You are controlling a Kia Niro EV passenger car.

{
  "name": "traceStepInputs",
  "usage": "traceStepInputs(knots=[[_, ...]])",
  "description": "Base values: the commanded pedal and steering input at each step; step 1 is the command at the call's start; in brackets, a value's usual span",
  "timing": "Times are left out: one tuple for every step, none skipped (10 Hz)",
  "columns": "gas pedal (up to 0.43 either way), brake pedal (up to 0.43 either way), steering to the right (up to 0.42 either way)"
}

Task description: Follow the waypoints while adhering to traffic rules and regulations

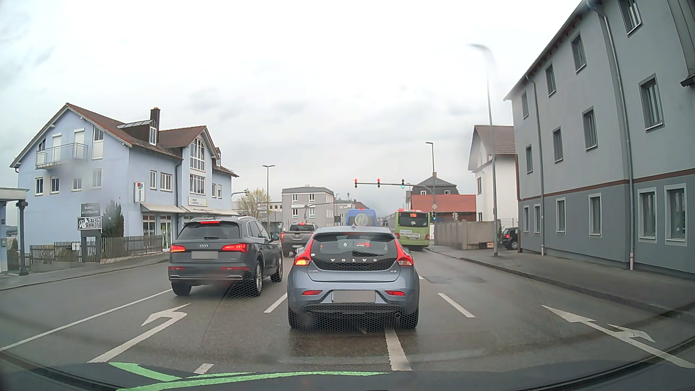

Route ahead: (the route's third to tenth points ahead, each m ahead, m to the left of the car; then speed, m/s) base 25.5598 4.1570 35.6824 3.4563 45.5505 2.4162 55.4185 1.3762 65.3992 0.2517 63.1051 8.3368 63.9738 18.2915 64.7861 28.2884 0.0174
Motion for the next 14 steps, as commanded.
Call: traceStepInputs(knots=[[0.000,0.207,0.004],[0.000,0.213,0.004],[0.000,0.213,0.004],[0.000,0.213,0.004],[0.000,0.213,0.004],[0.000,0.213,0.004],[0.000,0.220,0.004],[0.000,0.213,0.004],[0.000,0.220,0.004],[0.000,0.220,0.004],[0.000,0.220,0.003],[0.000,0.220,0.004],[0.000,0.220,0.003],[0.000,0.220,0.004]])
